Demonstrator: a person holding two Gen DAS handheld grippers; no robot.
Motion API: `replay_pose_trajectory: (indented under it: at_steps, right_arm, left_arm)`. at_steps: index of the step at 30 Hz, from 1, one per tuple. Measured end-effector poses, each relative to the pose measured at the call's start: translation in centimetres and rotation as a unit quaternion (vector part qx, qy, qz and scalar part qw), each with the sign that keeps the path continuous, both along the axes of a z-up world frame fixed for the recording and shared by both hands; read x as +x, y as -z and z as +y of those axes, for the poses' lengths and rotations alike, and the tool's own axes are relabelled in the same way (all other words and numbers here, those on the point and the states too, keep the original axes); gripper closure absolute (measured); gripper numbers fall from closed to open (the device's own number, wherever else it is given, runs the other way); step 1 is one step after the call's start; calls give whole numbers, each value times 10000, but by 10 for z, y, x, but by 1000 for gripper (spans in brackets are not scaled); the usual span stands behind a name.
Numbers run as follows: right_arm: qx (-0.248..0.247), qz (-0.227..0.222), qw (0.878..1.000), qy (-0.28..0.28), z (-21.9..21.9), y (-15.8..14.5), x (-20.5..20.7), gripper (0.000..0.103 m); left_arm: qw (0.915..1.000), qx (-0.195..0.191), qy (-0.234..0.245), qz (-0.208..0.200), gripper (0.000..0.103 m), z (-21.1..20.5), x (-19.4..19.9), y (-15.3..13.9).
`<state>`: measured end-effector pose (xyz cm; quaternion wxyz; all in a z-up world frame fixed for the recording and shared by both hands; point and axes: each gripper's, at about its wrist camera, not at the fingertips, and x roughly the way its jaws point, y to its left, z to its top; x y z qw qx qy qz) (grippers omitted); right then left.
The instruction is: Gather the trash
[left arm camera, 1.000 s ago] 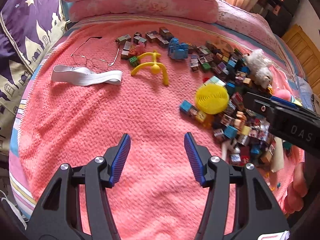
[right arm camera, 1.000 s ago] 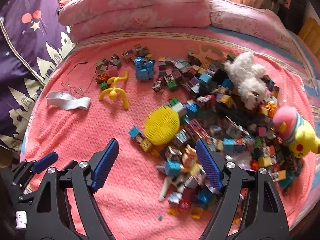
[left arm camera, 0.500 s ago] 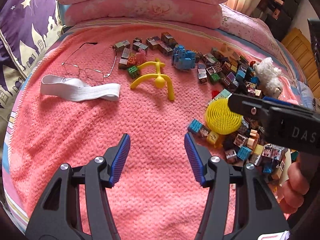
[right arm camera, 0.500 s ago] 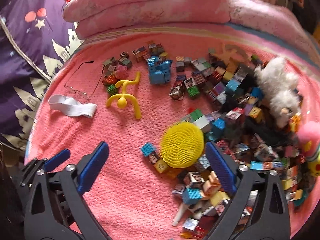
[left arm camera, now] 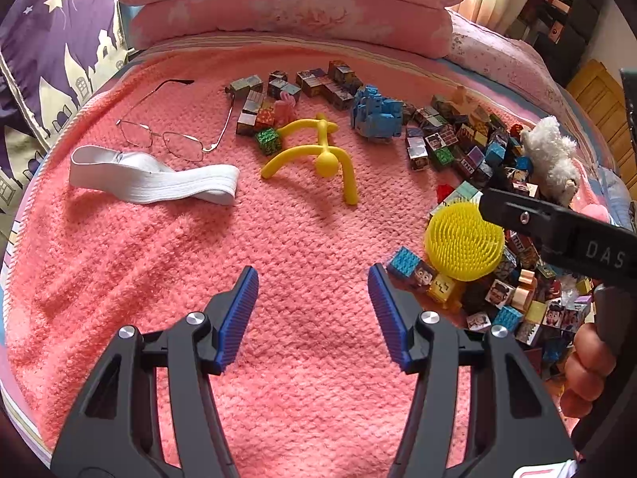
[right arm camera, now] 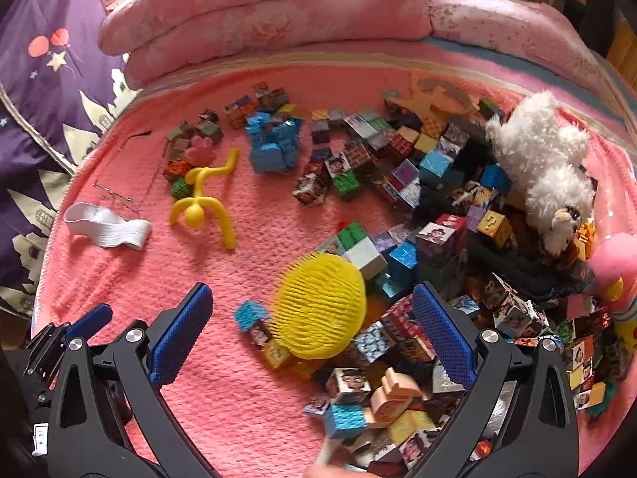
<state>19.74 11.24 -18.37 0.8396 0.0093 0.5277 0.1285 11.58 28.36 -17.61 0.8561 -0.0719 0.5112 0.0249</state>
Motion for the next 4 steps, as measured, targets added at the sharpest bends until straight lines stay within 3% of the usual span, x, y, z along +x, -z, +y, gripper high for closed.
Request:
replay_pose_trajectory:
  at_steps: [4]
  right_arm:
    - [-4,22,9999,117,-7,5,4,5]
  left_arm:
    - [10000,-8,3,-46,48,0,2,3]
